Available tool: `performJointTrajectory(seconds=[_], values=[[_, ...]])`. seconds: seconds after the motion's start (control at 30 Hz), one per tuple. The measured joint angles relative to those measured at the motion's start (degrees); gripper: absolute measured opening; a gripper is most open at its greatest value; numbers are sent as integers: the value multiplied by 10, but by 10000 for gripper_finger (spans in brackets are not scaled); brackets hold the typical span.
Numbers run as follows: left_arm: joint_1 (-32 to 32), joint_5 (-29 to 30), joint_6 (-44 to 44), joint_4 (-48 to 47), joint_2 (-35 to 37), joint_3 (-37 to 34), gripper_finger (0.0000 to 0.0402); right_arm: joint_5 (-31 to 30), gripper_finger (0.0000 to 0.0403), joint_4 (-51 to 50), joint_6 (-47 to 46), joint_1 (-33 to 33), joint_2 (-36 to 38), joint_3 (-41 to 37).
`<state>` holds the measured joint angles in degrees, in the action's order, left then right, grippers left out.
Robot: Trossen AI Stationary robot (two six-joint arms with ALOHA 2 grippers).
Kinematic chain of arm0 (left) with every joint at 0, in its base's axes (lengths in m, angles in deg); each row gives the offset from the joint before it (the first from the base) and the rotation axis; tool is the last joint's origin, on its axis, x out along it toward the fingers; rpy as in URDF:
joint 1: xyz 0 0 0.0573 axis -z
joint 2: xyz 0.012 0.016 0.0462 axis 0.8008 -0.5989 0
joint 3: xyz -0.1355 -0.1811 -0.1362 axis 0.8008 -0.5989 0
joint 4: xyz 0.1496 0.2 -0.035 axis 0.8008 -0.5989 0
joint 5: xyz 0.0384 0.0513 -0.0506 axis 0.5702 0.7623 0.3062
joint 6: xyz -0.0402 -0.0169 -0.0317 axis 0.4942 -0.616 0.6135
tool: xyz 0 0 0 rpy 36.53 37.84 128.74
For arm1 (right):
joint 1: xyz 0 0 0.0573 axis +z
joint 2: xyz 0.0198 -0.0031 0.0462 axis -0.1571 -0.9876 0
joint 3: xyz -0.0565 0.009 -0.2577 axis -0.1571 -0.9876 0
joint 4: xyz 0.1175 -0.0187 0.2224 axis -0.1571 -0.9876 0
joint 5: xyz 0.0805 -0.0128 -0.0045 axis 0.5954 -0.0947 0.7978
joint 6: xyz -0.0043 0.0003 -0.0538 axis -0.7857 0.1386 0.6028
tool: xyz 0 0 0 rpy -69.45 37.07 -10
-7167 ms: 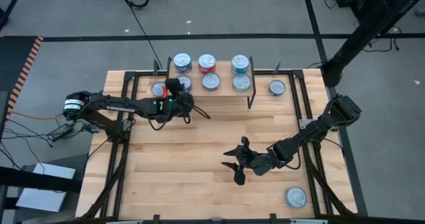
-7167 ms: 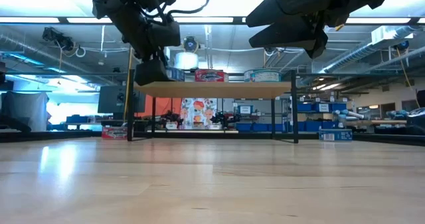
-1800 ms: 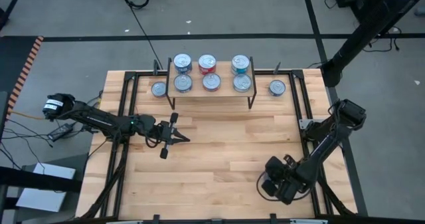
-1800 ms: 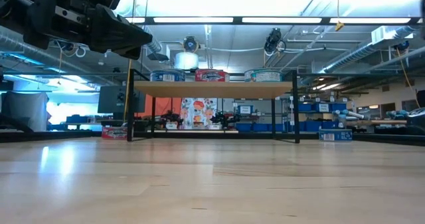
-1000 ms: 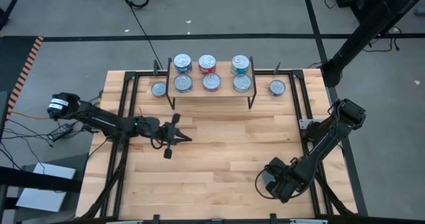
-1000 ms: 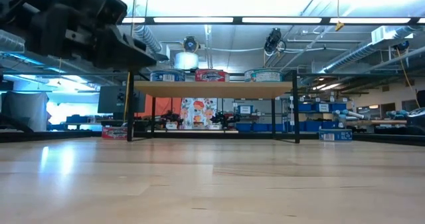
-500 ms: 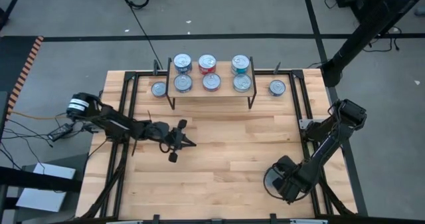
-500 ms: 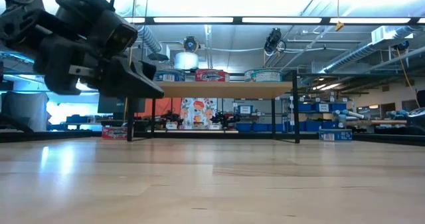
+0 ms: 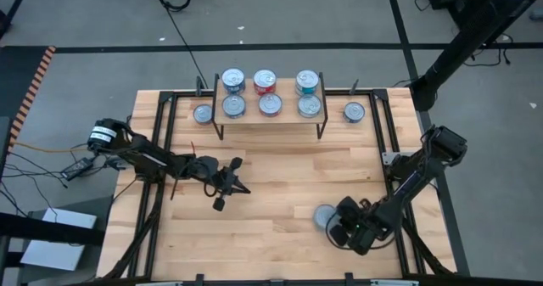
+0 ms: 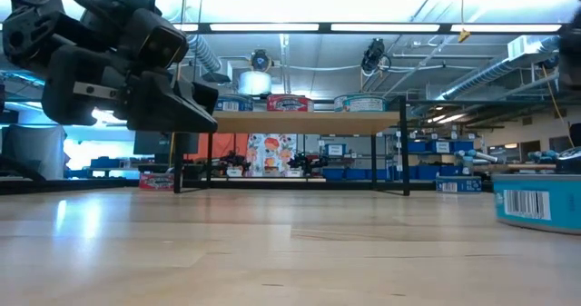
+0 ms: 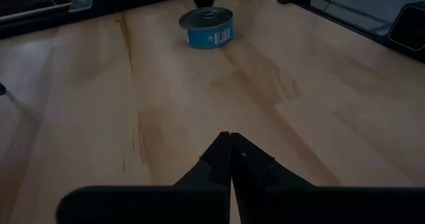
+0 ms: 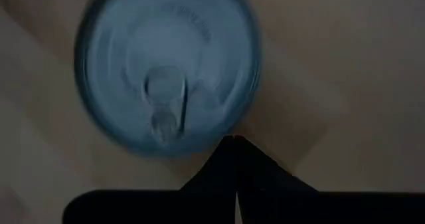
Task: Stack canned seafood by type on shelf
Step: Stack the yellow blue tuna can on top of the yellow blue tuna can on the shelf
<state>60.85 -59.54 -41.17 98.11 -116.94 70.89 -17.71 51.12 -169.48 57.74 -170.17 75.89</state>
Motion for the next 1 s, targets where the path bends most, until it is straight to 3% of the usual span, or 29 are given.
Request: performJointTrajectory(seconds=[0.2,0.37,0.73,1.0], values=[[0,0,2,1,0,1,9,-93,7,18,59,-29,0,-5],[0,0,2,1,0,1,9,-87,18,62,157,-35,0,12],[0,1,6,1,0,1,9,-4,23,156,220,-35,0,35],[0,1,7,0,1,1,9,-63,8,113,322,-51,0,35]])
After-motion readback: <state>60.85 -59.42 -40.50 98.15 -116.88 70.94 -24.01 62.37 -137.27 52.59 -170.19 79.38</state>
